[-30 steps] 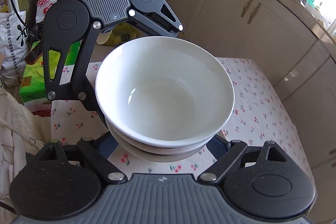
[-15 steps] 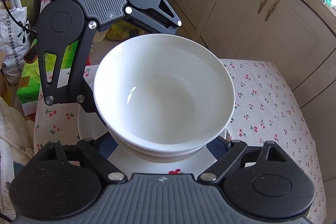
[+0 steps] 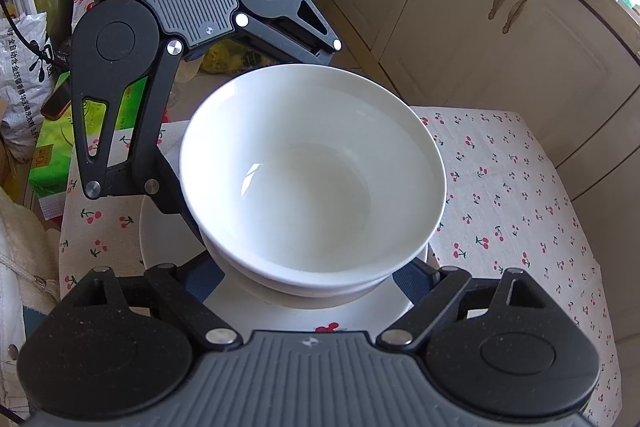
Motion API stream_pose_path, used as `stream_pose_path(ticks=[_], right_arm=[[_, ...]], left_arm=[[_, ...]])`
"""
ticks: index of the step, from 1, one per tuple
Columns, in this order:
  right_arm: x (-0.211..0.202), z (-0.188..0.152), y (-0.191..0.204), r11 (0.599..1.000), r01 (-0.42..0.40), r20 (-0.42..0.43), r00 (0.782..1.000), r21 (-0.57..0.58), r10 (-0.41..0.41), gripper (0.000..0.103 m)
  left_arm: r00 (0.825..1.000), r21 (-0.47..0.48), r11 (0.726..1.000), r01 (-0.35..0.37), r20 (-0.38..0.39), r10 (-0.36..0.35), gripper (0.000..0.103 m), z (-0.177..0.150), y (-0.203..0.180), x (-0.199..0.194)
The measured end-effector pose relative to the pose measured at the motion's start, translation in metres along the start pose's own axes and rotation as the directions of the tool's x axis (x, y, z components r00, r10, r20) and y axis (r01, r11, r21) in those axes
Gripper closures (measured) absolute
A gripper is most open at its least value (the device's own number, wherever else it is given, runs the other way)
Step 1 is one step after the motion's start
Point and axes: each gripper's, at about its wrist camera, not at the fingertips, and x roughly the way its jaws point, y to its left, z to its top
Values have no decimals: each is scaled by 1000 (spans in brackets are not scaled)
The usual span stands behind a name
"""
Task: Organize plates and bowls
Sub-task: 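Lower the bowl stack onto the plates and open both grippers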
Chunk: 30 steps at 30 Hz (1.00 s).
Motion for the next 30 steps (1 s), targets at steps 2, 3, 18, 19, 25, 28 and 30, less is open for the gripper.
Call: stream_pose_path(ticks=[2, 3, 18, 19, 25, 28, 30], right_arm=[[-1, -1, 2, 1000, 19, 6, 1000, 3, -19, 8], [-2, 0, 3, 1000, 27, 10, 1000, 3, -27, 8], [-49, -17, 31, 985, 141, 57, 987, 96, -147, 0], [-55, -20, 35, 980, 161, 58, 984, 117, -168, 0], [-89, -37, 51, 888, 299, 56, 940, 348, -338, 0], [-101, -50, 61, 798, 347, 27, 911, 493, -412, 0], [-107, -63, 68, 714, 375, -8, 888, 591, -460, 0]], left_arm=[[1000, -8, 1000, -7, -2, 7, 12, -1, 1, 0], [1000, -11, 1000, -5, 0, 5, 12, -1, 1, 0], [964, -29, 973, -231, 131, 232, 3, -18, -49, -47], [957, -39, 968, -247, 149, 250, 1, -19, -57, -54], [897, -176, 926, -334, 242, 370, 1, -24, -102, -80], [853, -293, 879, -377, 261, 452, 1, -22, -127, -85], [822, -373, 835, -404, 253, 511, 1, -20, -143, -87]])
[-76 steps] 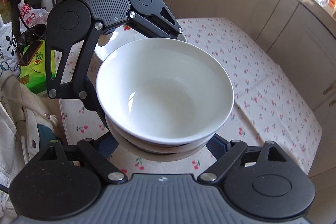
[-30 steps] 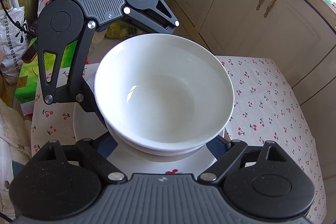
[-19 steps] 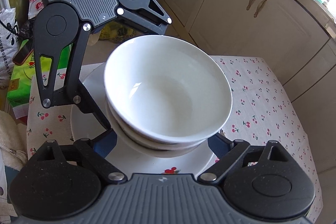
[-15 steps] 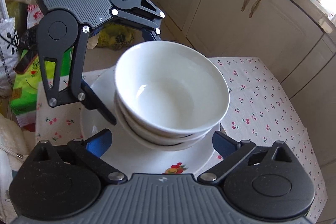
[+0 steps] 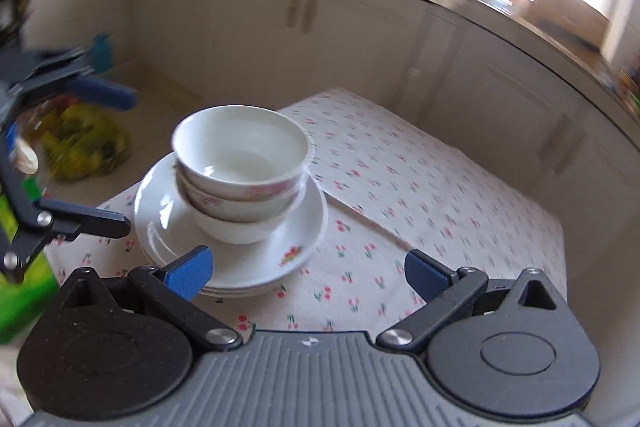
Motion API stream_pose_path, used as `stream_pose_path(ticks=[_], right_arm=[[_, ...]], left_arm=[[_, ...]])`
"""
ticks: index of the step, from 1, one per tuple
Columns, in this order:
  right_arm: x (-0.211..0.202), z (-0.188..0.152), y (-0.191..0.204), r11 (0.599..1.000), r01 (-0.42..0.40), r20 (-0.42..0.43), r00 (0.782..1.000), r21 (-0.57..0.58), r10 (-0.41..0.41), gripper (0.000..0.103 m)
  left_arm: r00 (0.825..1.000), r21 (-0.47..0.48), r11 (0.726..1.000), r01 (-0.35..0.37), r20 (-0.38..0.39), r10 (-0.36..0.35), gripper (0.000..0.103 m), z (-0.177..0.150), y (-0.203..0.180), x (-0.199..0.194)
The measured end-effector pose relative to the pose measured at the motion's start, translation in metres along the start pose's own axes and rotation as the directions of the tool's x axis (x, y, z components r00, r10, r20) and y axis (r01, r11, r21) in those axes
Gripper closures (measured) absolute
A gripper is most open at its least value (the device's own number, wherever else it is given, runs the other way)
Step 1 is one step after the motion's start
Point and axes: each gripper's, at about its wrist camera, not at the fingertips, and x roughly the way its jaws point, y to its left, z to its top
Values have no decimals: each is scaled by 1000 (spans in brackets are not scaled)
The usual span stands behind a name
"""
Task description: Organize plates and bowls
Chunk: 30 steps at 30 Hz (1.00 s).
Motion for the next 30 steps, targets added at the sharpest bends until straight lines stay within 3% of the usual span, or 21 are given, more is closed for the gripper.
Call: stream_pose_path(ticks=[5, 8, 10, 17, 30], right_arm=[[-20, -35, -16, 956, 107, -35, 994, 274, -102, 0], [-29, -53, -12, 931, 143, -41, 990, 335, -138, 0], [-36, -61, -8, 921, 159, -45, 987, 355, -154, 0], [-58, -68, -5, 906, 203, -15, 977, 371, -213, 0], [-70, -65, 3, 910, 212, 27, 971, 356, -237, 0]], left_arm=[[989, -114, 983, -145, -50, 140, 1, -3, -37, -12], [985, -188, 967, -171, -50, 165, 1, -2, -49, -21], [985, -225, 959, -172, -49, 165, 1, -2, -53, -25], [973, -215, 949, -230, -51, 224, 1, 3, -67, -33], [969, -266, 932, -248, -58, 242, 1, 5, -66, -38]])
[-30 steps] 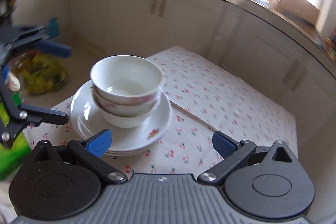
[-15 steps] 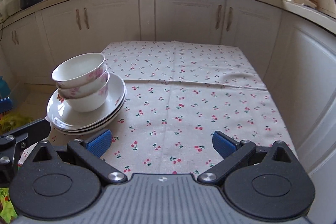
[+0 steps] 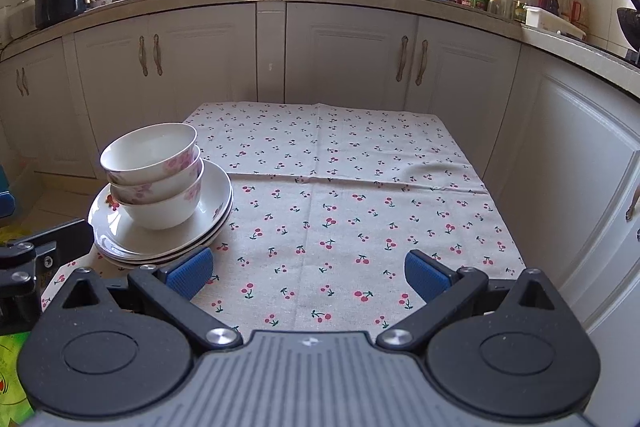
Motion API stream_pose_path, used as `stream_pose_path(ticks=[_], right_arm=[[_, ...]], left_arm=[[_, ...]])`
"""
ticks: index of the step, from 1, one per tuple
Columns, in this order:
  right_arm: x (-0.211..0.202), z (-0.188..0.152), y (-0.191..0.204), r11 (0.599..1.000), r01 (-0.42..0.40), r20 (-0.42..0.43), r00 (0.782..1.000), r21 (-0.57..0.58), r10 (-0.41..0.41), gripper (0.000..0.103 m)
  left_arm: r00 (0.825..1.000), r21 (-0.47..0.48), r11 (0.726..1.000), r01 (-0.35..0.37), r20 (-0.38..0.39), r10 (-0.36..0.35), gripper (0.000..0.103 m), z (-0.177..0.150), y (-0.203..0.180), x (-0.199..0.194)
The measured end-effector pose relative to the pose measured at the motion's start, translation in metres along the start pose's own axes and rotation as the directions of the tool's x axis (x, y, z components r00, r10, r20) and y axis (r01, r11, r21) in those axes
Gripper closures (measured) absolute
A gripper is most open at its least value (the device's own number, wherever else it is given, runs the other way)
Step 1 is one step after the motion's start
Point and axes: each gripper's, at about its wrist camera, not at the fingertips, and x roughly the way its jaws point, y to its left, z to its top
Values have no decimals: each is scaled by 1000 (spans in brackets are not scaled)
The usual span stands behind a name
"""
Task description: Organize plates and bowls
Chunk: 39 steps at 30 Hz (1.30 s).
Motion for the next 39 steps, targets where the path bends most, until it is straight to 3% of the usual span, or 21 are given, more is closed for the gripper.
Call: stream_pose_path(ticks=[39], right_arm=[[-6, 1, 4, 1000, -1, 16, 1000, -21, 1, 0]], left_arm=[[999, -16, 1000, -26, -27, 26, 1, 1, -4, 5]])
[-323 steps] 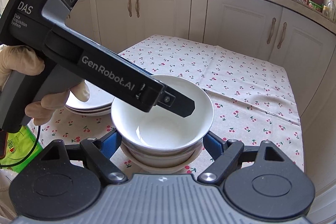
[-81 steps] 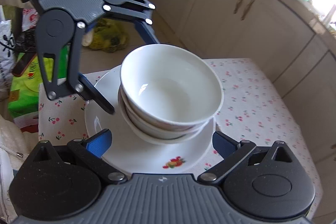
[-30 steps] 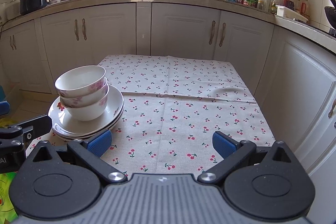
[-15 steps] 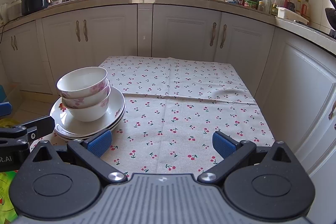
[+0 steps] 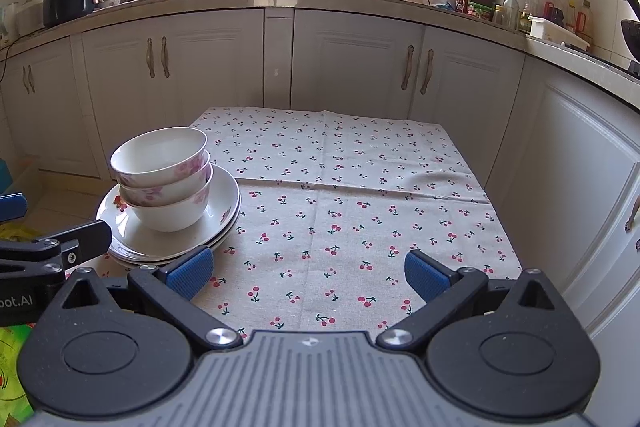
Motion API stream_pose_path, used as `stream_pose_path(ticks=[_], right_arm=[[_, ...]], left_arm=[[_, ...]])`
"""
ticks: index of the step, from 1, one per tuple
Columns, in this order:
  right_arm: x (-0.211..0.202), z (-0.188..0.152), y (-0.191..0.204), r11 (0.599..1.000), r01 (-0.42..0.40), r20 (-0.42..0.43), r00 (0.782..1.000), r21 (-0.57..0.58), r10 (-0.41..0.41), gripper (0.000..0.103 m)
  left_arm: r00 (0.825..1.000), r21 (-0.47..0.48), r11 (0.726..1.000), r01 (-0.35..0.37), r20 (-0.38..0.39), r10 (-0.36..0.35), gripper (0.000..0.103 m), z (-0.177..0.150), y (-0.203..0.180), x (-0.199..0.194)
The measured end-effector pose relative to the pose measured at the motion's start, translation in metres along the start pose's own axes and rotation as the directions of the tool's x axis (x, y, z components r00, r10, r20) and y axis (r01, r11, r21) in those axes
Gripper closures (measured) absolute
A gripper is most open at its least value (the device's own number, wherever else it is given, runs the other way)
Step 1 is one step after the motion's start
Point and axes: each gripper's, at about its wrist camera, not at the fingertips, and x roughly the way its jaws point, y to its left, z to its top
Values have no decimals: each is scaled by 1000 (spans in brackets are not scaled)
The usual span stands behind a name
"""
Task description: Organize plates and bowls
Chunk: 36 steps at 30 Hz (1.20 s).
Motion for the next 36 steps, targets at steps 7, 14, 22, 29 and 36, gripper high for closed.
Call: stream_pose_path(ticks=[7, 14, 22, 29, 36], right_arm=[[0, 0, 0, 1000, 1, 1, 1000, -1, -1, 0], [0, 0, 1, 1000, 3, -1, 1000, -1, -3, 0], [1, 0, 0, 1000, 6, -3, 1000, 0, -6, 0], [1, -1, -1, 1000, 7, -4, 1000, -1, -7, 0], [2, 0, -2, 1000, 10, -8, 1000, -1, -10, 0]], left_arm=[[1000, -1, 1000, -4, -1, 4, 1, 0, 1, 1], [1000, -2, 1000, -3, -4, 3, 1, 0, 0, 1], [1000, -4, 1000, -4, -8, 4, 1, -2, 0, 2], [1000, -4, 1000, -4, -8, 4, 1, -1, 0, 2], [1000, -5, 1000, -5, -11, 5, 1, -1, -1, 4]])
